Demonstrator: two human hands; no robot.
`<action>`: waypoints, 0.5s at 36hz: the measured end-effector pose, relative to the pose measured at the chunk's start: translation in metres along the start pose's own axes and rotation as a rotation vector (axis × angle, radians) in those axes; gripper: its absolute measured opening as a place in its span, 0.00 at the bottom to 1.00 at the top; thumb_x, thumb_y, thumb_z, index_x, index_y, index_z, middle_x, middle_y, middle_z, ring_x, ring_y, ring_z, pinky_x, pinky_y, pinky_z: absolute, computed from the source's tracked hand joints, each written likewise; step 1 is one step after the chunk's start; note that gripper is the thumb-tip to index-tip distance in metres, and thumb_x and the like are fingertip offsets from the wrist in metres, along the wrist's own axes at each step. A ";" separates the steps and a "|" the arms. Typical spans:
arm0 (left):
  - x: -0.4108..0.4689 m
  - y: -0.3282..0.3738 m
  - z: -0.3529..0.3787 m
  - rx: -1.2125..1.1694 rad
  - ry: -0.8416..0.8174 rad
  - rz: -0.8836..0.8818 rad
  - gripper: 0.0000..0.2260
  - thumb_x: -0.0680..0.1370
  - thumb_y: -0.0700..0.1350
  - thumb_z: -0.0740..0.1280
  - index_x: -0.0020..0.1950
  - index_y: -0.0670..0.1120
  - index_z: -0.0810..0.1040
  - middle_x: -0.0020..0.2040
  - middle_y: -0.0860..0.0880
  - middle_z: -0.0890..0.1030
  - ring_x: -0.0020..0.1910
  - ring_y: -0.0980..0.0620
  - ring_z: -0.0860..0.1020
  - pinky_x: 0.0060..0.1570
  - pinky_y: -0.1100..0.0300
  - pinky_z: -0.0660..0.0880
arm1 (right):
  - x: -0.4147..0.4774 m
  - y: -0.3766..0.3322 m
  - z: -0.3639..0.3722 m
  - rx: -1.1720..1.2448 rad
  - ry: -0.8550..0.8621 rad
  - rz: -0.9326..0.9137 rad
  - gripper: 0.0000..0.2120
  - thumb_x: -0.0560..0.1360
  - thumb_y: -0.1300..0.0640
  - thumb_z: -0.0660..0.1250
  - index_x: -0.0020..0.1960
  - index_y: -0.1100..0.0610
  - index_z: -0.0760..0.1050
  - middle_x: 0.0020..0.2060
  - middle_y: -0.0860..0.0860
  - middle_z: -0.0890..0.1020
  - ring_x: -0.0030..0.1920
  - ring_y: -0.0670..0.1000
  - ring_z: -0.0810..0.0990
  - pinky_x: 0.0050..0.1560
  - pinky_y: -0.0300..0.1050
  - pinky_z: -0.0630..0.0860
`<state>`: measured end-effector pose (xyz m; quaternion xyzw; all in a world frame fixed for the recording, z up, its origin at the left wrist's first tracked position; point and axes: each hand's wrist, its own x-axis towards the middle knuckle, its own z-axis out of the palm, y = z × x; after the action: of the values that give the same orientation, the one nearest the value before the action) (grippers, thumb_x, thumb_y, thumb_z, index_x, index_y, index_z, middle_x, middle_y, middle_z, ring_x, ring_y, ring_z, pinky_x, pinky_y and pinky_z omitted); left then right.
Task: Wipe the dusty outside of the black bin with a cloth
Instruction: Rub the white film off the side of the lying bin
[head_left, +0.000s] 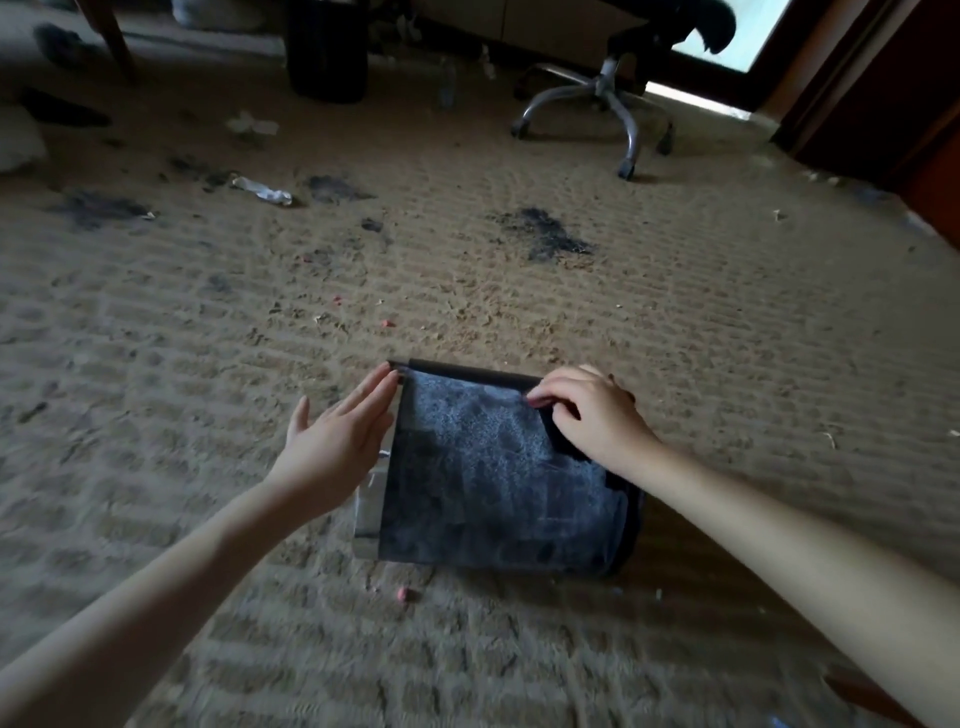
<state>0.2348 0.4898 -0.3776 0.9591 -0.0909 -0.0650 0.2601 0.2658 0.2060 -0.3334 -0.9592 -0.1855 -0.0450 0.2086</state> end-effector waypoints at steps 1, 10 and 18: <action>0.001 0.000 0.000 0.000 -0.002 -0.004 0.22 0.81 0.53 0.47 0.76 0.59 0.48 0.74 0.66 0.45 0.72 0.60 0.60 0.71 0.42 0.44 | -0.011 0.000 -0.003 -0.005 0.006 -0.049 0.16 0.70 0.72 0.62 0.48 0.56 0.83 0.47 0.49 0.82 0.51 0.47 0.74 0.55 0.28 0.62; 0.002 0.004 0.002 -0.103 -0.014 -0.018 0.21 0.82 0.51 0.48 0.75 0.57 0.51 0.71 0.67 0.42 0.72 0.60 0.58 0.72 0.41 0.48 | -0.018 -0.002 -0.015 0.015 -0.020 -0.046 0.16 0.68 0.71 0.61 0.42 0.55 0.83 0.44 0.48 0.82 0.48 0.49 0.74 0.51 0.38 0.67; 0.001 0.000 0.002 -0.140 0.005 -0.012 0.21 0.82 0.50 0.49 0.75 0.59 0.51 0.71 0.69 0.45 0.69 0.65 0.58 0.72 0.44 0.48 | 0.045 -0.009 0.011 0.039 -0.083 0.115 0.15 0.72 0.69 0.60 0.46 0.57 0.83 0.47 0.52 0.82 0.53 0.53 0.76 0.57 0.43 0.69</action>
<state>0.2355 0.4887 -0.3795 0.9393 -0.0799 -0.0705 0.3262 0.3037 0.2336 -0.3323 -0.9650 -0.1395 0.0104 0.2218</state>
